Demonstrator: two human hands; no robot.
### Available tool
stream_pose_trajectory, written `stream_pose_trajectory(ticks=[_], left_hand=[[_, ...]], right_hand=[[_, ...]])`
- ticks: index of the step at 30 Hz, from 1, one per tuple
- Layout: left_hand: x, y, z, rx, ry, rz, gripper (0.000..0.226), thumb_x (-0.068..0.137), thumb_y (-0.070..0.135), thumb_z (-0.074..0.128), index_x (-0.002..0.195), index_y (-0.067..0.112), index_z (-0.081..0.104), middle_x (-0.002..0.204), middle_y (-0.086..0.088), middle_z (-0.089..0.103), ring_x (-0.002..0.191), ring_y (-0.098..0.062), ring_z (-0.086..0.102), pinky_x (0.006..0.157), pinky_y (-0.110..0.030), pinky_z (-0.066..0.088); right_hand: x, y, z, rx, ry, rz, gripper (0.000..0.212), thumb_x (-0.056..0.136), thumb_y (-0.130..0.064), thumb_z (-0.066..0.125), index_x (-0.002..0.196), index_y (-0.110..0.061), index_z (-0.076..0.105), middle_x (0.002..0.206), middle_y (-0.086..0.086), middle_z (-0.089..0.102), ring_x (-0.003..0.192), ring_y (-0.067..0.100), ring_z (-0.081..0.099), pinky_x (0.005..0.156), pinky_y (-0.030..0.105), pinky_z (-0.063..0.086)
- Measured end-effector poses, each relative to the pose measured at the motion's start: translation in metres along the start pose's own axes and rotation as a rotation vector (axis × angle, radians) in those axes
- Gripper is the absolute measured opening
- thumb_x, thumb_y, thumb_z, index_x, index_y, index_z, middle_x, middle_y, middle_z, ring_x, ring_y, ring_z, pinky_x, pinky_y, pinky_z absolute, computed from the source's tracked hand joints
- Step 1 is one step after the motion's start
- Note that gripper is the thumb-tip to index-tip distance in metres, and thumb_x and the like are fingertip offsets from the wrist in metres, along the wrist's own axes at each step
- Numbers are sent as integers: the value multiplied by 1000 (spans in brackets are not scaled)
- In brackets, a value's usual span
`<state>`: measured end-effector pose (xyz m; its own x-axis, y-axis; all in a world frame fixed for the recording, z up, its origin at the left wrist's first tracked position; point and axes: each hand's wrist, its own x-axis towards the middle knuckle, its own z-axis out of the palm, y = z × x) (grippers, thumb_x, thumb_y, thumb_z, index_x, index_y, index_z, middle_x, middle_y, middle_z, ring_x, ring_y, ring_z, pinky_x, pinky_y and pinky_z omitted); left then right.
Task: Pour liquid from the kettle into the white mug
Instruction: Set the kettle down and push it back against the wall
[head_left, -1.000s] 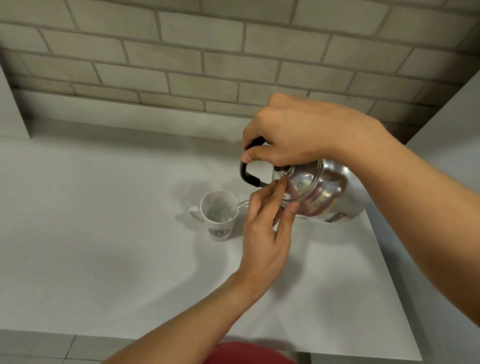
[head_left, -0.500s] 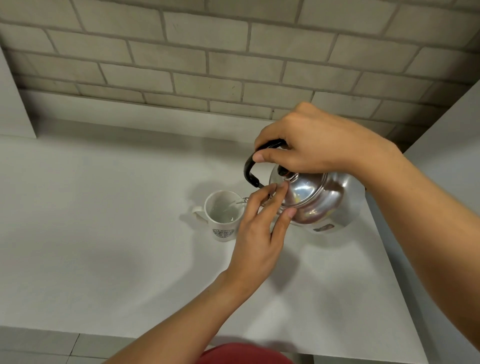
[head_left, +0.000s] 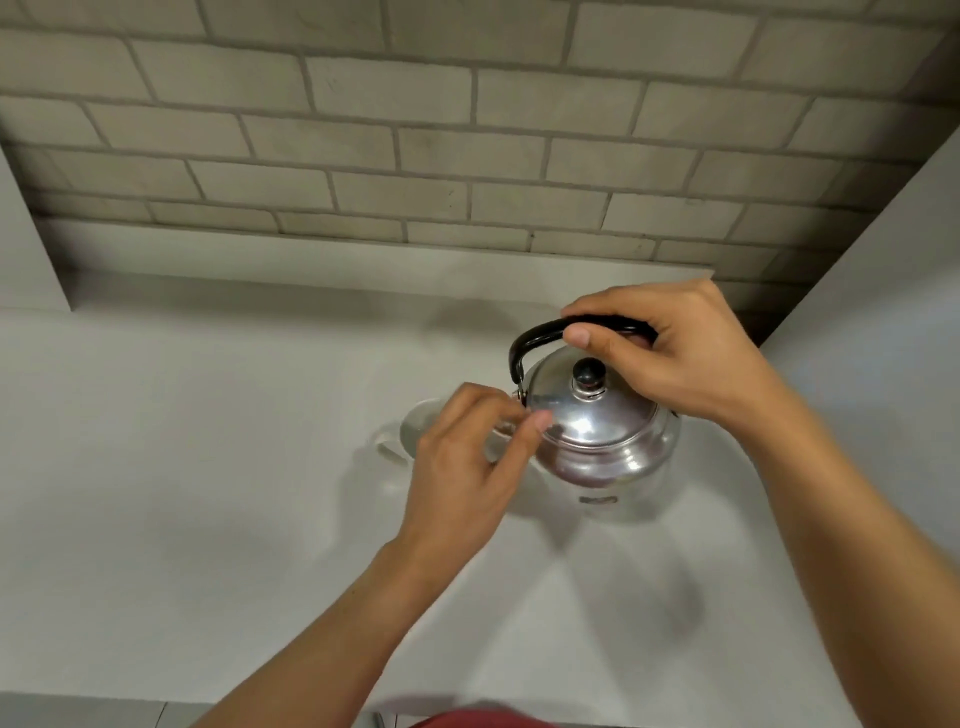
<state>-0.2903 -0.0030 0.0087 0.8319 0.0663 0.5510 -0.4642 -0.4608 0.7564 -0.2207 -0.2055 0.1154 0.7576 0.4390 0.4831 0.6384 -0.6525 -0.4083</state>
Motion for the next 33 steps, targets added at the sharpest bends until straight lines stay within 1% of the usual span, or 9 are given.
stream_pose_trajectory(ticks=[3, 7, 12, 16, 20, 24, 28, 31, 33], left_hand=[[21, 9, -4, -32, 5, -99, 20, 98, 42, 68, 112, 30, 61, 110, 14, 59, 105, -8, 65, 84, -33, 60], [46, 15, 2, 61, -243, -46, 49, 105, 46, 54, 151, 37, 44, 134, 15, 52, 115, -3, 59, 94, -34, 57], [57, 14, 13, 105, -278, 16, 38, 106, 30, 56, 145, 29, 59, 116, 5, 71, 100, -7, 65, 90, -15, 48], [68, 11, 21, 151, -285, 39, 33, 107, 29, 54, 138, 26, 64, 109, 3, 71, 96, -9, 65, 85, -11, 44], [88, -1, 29, 154, -259, -10, 32, 108, 31, 50, 137, 28, 63, 102, 7, 69, 90, -5, 63, 81, -4, 39], [129, -22, 34, 227, -232, -2, 31, 109, 32, 49, 137, 31, 61, 96, 5, 69, 87, -9, 63, 77, -5, 40], [202, -74, 52, 264, -260, -17, 33, 108, 24, 52, 140, 21, 62, 96, 0, 67, 87, -15, 62, 76, -5, 39], [215, -105, 73, 244, -308, -64, 35, 108, 18, 51, 142, 16, 60, 110, -8, 69, 97, -22, 67, 87, -21, 47], [217, -121, 83, 212, -326, -99, 34, 109, 15, 49, 141, 16, 59, 119, -9, 67, 100, -18, 69, 90, -21, 48]], right_hand=[[-14, 8, 5, 38, 101, 24, 21, 94, -33, 74, 109, -20, 82, 92, -10, 80, 76, 2, 72, 70, 21, 55], [-29, 17, 12, 119, 180, 59, 21, 94, -32, 74, 109, -20, 82, 94, -16, 78, 83, 2, 74, 74, 16, 53], [-40, 30, 17, 179, 222, 106, 26, 95, -35, 72, 111, -18, 81, 98, -16, 78, 80, 1, 73, 74, 14, 51], [-41, 45, 16, 132, 136, 124, 31, 103, -35, 61, 126, -20, 74, 103, -33, 64, 92, -12, 63, 82, 5, 41], [-35, 64, 19, 17, 7, 164, 44, 111, -34, 40, 155, -27, 46, 106, -19, 53, 105, 7, 54, 93, 25, 45], [-7, 93, 25, -142, -35, 200, 52, 111, -25, 36, 163, -30, 28, 120, 1, 60, 110, 24, 55, 92, 45, 50], [50, 136, 49, -91, -96, 305, 59, 106, -19, 35, 161, -37, 23, 126, 4, 59, 117, 30, 60, 93, 49, 53], [62, 162, 74, -105, -136, 358, 63, 103, -16, 40, 162, -32, 23, 129, 8, 59, 112, 35, 63, 93, 49, 54], [67, 172, 85, -131, -168, 379, 62, 104, -16, 41, 163, -28, 23, 132, 12, 60, 109, 39, 64, 90, 51, 55]])
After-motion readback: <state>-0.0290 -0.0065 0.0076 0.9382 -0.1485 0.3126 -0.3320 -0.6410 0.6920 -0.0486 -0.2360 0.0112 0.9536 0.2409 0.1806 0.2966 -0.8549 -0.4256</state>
